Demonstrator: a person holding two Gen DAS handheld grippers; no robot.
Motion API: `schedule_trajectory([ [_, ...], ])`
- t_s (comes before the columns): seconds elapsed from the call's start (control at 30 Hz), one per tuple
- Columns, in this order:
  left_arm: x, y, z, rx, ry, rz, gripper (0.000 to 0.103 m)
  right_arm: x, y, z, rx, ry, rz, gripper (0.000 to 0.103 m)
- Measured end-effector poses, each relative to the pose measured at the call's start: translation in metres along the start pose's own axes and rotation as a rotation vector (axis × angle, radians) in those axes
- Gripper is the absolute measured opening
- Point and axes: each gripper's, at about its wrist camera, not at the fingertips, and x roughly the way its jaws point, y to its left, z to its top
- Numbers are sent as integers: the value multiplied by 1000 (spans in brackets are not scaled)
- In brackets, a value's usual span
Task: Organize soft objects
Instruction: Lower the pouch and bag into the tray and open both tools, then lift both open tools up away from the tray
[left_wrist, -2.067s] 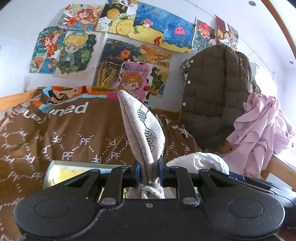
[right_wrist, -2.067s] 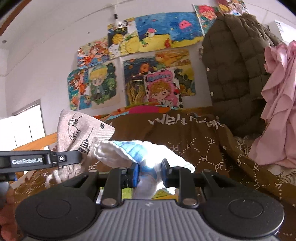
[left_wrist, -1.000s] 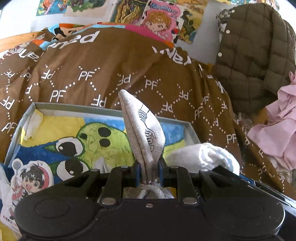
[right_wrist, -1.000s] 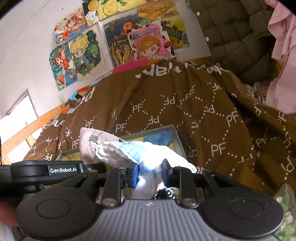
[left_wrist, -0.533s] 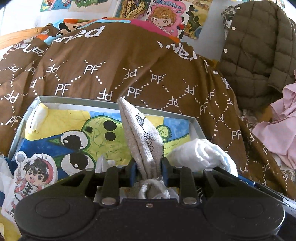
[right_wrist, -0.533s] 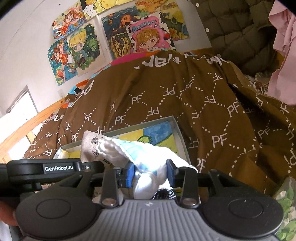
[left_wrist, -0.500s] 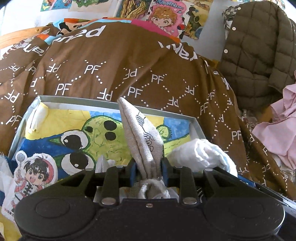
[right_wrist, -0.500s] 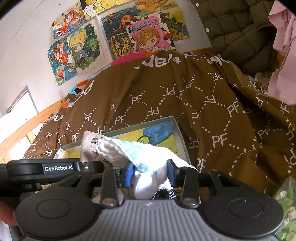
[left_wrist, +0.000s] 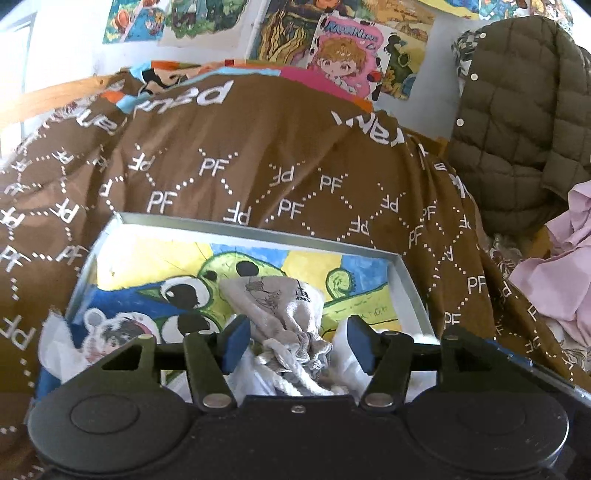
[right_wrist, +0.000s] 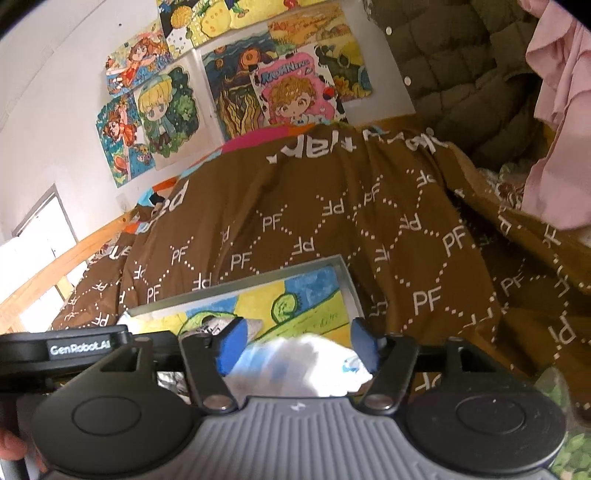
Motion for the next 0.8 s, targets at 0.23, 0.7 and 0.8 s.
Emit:
schedule_trajectory([
  [0.23, -32, -3, 1, 10, -68, 21, 76, -21, 3, 9, 5, -35, 5, 91],
  [0.7, -96, 1, -3, 28, -229, 66, 99, -70, 11, 20, -11, -115, -20, 103],
  [0.8, -110, 1, -6, 32, -258, 77, 102, -83, 14, 20, -23, -137, -28, 103],
])
